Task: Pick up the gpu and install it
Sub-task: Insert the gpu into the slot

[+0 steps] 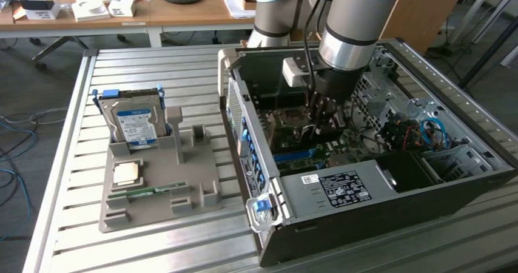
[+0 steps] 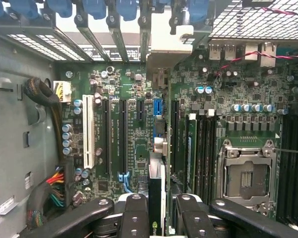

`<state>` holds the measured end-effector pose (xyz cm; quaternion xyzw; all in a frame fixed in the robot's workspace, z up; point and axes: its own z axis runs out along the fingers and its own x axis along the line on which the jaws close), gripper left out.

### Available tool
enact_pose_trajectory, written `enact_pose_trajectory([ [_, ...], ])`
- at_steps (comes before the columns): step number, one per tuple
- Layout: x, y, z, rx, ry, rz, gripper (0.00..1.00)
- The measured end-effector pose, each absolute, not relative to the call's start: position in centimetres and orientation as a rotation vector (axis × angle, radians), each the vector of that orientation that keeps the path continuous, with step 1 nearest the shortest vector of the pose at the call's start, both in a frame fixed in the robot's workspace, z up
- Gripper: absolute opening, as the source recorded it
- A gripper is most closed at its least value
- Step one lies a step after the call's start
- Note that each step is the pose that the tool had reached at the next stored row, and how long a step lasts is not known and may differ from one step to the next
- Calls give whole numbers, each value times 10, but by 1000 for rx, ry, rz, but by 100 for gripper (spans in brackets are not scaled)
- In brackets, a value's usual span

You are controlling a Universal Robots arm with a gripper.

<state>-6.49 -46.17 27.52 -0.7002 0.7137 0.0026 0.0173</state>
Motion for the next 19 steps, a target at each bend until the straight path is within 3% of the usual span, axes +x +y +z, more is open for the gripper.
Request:
enact_pose_trajectory([
  [19, -75, -462, 275, -2175, 2216, 5, 26],
])
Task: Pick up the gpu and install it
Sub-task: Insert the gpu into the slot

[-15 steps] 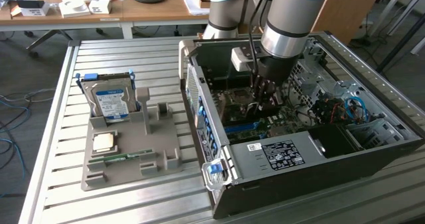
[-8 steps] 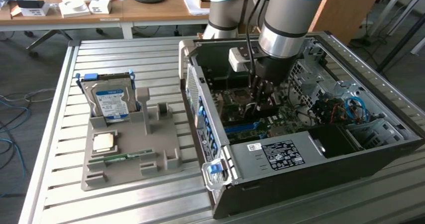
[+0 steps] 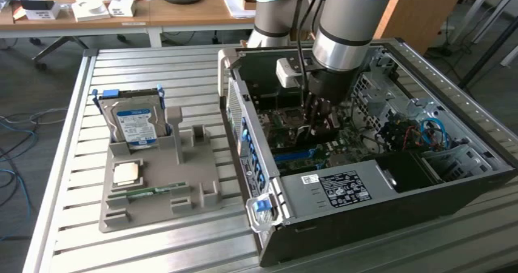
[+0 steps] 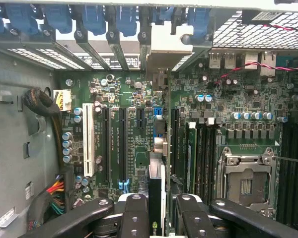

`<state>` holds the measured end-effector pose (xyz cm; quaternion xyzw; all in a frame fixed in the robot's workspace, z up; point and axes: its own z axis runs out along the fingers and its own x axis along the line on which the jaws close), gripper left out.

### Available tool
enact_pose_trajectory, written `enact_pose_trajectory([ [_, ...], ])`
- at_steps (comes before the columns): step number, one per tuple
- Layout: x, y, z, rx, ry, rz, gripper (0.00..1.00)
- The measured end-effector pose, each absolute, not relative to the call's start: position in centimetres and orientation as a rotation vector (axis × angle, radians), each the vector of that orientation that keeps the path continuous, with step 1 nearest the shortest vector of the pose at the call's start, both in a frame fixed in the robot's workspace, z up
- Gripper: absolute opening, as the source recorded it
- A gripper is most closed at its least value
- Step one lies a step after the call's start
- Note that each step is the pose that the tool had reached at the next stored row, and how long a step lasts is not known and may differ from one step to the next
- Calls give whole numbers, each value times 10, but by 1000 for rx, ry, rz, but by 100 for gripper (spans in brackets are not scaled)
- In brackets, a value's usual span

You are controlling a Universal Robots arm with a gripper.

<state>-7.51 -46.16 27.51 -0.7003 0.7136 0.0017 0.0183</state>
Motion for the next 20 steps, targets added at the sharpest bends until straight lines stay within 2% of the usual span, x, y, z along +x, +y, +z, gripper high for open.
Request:
enact_pose_trajectory([
  [20, -80, -462, 271, -2174, 2216, 6, 26],
])
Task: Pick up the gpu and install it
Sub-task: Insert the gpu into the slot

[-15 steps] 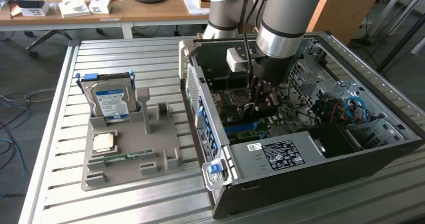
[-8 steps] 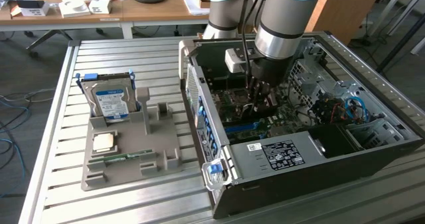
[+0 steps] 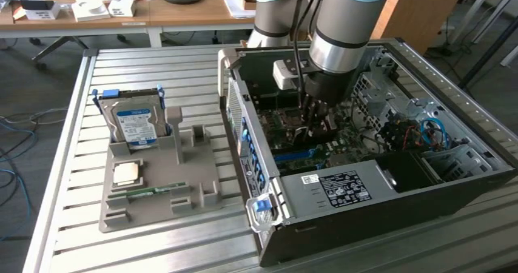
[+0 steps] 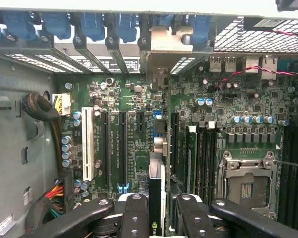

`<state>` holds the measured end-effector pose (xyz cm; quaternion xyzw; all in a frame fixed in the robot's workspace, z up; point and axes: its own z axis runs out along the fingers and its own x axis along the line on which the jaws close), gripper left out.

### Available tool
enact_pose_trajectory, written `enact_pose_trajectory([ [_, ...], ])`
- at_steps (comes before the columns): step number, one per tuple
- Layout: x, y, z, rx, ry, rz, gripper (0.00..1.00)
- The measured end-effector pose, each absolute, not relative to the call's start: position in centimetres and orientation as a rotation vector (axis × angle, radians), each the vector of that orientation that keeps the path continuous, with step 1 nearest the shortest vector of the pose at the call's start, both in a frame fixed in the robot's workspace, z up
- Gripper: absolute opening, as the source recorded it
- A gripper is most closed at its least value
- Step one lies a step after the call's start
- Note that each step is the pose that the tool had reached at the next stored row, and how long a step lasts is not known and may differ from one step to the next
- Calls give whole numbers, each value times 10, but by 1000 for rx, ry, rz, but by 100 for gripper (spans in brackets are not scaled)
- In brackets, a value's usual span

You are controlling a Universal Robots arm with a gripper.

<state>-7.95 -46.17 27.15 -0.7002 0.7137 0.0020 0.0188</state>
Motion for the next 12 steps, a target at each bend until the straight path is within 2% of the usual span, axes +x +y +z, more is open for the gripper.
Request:
enact_pose_trajectory([
  [12, -81, -462, 264, -2174, 2216, 6, 26],
])
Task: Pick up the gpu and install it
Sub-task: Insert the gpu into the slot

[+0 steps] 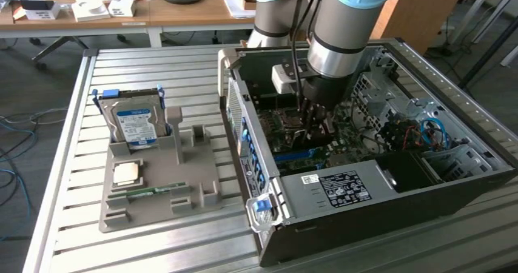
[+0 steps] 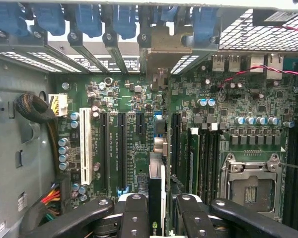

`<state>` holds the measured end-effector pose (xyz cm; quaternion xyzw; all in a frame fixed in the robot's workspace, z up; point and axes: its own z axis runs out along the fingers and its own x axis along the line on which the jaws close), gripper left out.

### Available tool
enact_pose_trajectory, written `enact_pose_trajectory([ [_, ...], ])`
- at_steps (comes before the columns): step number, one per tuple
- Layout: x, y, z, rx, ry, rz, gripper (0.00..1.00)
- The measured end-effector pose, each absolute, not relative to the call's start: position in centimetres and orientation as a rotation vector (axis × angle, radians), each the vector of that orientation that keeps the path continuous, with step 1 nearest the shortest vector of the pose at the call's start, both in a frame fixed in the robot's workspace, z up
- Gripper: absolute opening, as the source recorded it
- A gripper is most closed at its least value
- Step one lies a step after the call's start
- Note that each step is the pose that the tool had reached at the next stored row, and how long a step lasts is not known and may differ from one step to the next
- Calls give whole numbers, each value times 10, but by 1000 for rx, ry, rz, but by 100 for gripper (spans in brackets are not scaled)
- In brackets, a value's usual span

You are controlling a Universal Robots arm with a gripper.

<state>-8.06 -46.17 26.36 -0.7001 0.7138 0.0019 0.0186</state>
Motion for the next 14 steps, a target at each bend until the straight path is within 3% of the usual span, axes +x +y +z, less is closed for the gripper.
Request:
enact_pose_trajectory([
  [14, -86, -462, 262, -2174, 2216, 6, 26],
])
